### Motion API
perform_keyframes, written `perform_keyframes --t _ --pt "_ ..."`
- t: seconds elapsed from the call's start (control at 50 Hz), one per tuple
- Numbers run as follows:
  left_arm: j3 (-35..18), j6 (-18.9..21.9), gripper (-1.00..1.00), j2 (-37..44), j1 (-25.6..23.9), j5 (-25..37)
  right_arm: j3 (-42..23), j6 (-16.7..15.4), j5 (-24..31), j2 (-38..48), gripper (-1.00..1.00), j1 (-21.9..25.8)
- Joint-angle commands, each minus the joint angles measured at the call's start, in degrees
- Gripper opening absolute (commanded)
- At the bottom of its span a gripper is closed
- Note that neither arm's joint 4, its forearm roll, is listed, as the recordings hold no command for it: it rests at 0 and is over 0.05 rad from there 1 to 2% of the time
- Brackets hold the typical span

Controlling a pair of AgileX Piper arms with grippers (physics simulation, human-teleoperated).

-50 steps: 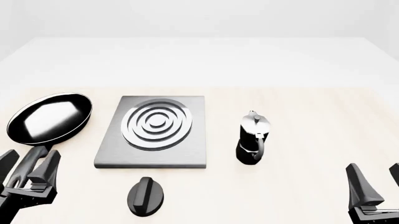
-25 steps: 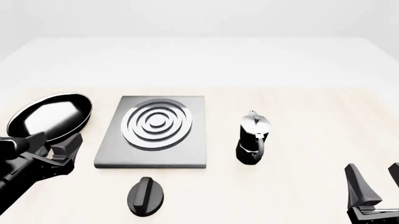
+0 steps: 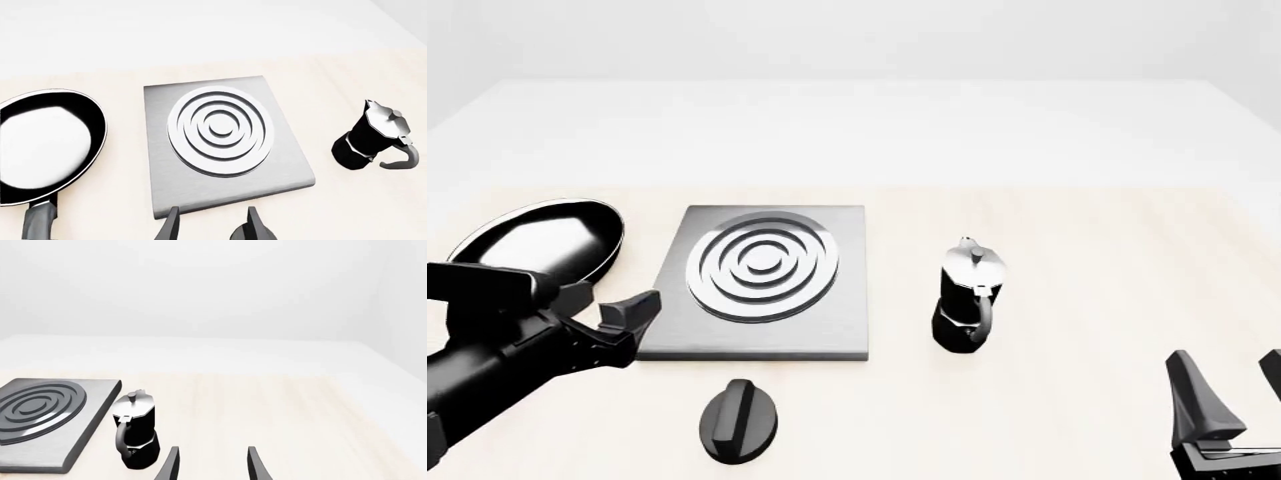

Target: Turn on the stove.

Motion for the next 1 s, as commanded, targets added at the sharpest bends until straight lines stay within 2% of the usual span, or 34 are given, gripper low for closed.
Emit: perform_keyframes --t 0.02,0.2,0.38,0.6,1.0 --pt "-1.5 -1.6 1.0 3.1 -4.2 1.3 0.0 0.4 0.2 -0.3 1.0 -0.1" --pt "-1.0 -4.0 1.0 5.5 -6.1 0.4 0.0 0.7 0.8 -1.1 1.0 -0.2" --pt "0.1 -6.6 1.0 11.3 -8.9 -3.5 0.0 1.4 1.1 -1.5 1.0 -0.2" --pt "-0.6 -8.1 1.0 15.6 -10.2 -6.1 0.0 2.0 1.1 -1.5 1.0 -0.1" --pt "1.7 -13.0 1.0 23.6 -12.5 -12.5 0.0 3.1 1.2 -1.5 1.0 0.1"
